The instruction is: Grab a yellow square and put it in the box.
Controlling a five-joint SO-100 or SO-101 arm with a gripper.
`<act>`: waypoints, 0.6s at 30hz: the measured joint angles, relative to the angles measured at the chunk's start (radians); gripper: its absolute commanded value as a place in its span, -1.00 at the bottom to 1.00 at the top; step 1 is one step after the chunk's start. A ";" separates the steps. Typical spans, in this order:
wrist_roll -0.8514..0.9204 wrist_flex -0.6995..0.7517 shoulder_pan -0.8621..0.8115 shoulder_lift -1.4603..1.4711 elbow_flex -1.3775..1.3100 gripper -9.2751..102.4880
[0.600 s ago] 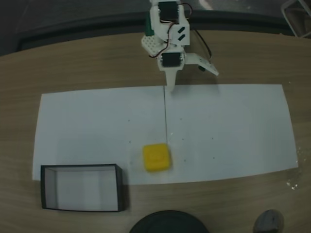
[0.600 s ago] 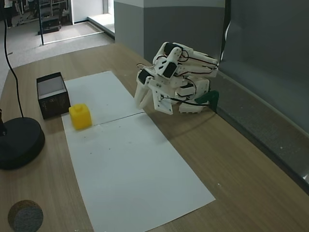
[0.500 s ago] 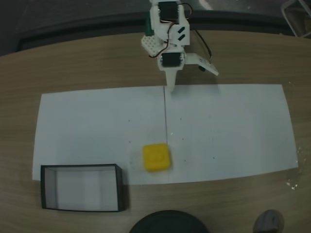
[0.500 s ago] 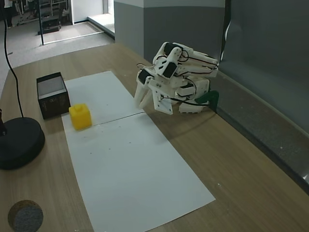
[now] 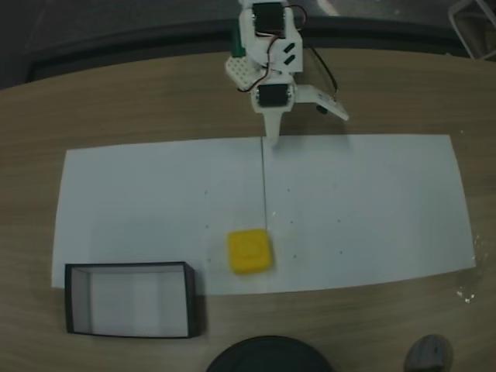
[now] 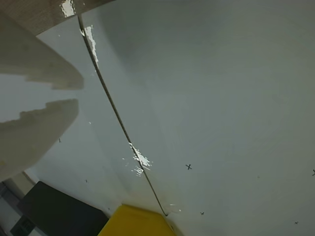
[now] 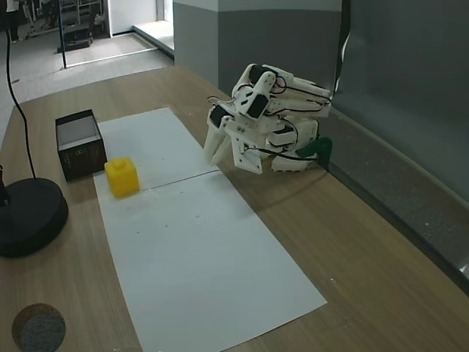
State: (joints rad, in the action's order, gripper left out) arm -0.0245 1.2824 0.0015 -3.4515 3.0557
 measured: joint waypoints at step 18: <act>-0.060 -0.275 -0.054 0.000 -0.202 -0.20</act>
State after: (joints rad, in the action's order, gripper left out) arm -0.0844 1.0078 -0.0522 -3.4515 2.8532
